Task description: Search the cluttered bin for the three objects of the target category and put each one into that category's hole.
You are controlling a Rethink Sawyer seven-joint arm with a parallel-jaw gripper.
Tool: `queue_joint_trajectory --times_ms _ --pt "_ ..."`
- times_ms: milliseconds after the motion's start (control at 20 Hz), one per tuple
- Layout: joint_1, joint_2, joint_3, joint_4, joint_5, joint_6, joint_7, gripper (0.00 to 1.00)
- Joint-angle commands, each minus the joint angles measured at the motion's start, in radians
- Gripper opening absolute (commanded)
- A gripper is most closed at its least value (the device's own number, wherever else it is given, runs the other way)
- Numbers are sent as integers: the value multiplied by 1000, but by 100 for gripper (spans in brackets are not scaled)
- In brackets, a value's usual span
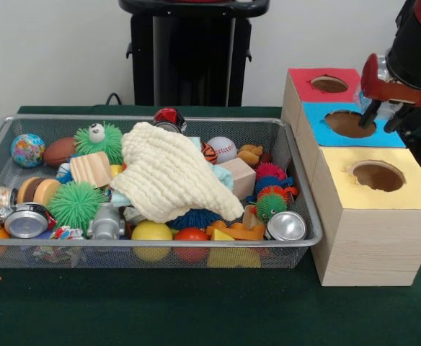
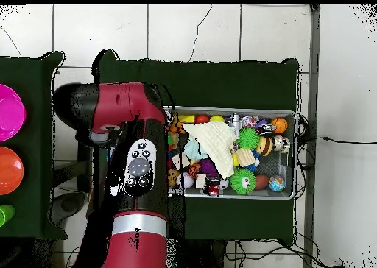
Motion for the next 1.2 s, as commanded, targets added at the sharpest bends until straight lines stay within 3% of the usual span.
queue_joint_trajectory --times_ms 50,650,1200 --pt "-18 -35 28 180 -48 -67 74 0" --pt "-15 -74 22 264 -68 -164 87 0" --pt "-37 -44 33 242 -70 -313 80 0"
